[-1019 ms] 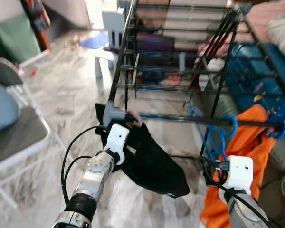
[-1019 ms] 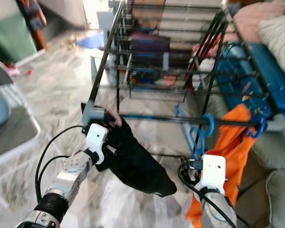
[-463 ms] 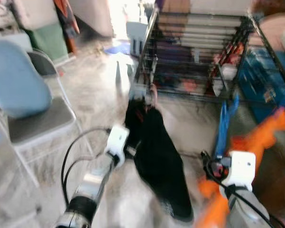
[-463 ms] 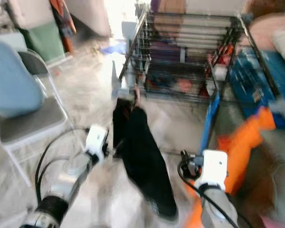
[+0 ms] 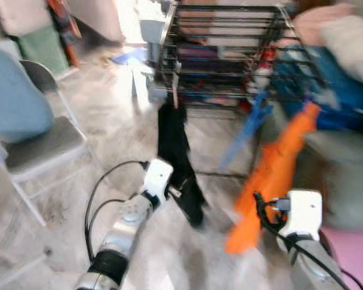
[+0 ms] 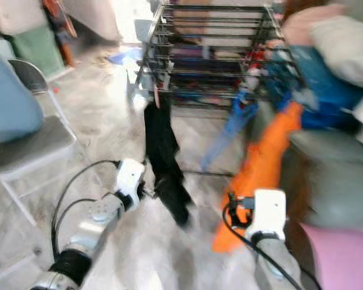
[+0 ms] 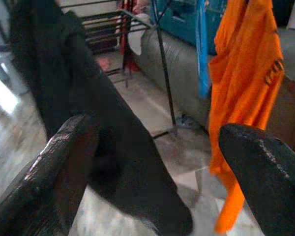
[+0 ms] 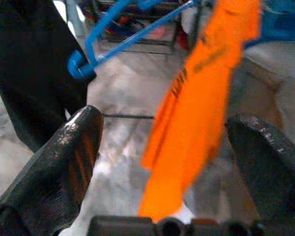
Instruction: Hang hanger
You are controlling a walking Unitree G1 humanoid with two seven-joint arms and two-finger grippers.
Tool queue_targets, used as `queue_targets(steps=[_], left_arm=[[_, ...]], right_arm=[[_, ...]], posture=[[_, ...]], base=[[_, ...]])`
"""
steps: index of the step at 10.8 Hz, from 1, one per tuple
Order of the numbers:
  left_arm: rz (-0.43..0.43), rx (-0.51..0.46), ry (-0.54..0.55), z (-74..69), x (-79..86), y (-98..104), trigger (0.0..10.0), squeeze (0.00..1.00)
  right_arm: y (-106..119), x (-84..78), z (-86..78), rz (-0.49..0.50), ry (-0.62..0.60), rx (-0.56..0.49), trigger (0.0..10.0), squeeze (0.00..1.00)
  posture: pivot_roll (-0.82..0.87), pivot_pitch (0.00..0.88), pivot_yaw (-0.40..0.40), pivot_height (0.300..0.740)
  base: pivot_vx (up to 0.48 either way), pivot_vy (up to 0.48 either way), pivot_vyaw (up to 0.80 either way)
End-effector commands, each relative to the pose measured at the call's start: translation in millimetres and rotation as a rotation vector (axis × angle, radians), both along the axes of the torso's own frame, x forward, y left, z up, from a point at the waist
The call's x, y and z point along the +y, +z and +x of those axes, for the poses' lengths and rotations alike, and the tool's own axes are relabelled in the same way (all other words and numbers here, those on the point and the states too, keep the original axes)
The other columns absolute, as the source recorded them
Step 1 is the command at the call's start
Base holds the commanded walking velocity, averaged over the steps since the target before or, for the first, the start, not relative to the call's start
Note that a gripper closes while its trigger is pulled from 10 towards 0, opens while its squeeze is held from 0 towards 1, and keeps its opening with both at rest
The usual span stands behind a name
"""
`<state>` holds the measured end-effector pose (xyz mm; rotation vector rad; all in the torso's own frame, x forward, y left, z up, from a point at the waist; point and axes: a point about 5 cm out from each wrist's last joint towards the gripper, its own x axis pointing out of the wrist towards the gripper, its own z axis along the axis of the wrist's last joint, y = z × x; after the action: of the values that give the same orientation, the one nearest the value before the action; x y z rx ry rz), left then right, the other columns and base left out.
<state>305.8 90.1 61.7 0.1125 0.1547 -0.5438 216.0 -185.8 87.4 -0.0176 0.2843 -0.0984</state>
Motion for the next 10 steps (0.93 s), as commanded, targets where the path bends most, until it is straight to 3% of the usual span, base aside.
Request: queue_targets(steps=[1, 4, 6, 8, 10], left_arm=[[0.028, -0.04, 0.056, 2.6, 14.1, 5, 10.0, 0.0], [0.055, -0.099, 0.165, -2.3, 44.9, 11, 10.0, 0.0], [0.03, -0.101, 0.186, -5.7, 60.4, 21, 10.0, 0.0], [0.07, -0.127, 0.223, -17.9, 74.7, 22, 10.0, 0.0], [0.075, -0.131, 0.254, -17.5, 71.6, 23, 10.0, 0.0]], right_arm=[[4, -5.4, 0.3, -0.027, -0.05, -0.041, 10.0, 0.0], [12, -24.7, -10.7, -0.032, -0.132, -0.128, 10.0, 0.0], [17, -28.7, -11.8, -0.058, -0.058, -0.127, 10.0, 0.0], [25, -24.0, -8.4, -0.037, -0.018, -0.181, 10.0, 0.0], [26, 1.7, 1.3, -0.012, 0.012, -0.225, 10.0, 0.0]], posture=[[-0.02, 0.0, -0.008, 0.74], [0.0, 0.0, -0.004, 0.74], [0.02, 0.0, 0.005, 0.74], [0.05, 0.0, -0.004, 0.74], [0.06, 0.0, -0.018, 0.74]], base=[[-0.315, 0.0, 0.0], [-0.185, 0.0, 0.0], [0.0, 0.0, 0.0], [0.0, 0.0, 0.0], [0.0, 0.0, 0.4]])
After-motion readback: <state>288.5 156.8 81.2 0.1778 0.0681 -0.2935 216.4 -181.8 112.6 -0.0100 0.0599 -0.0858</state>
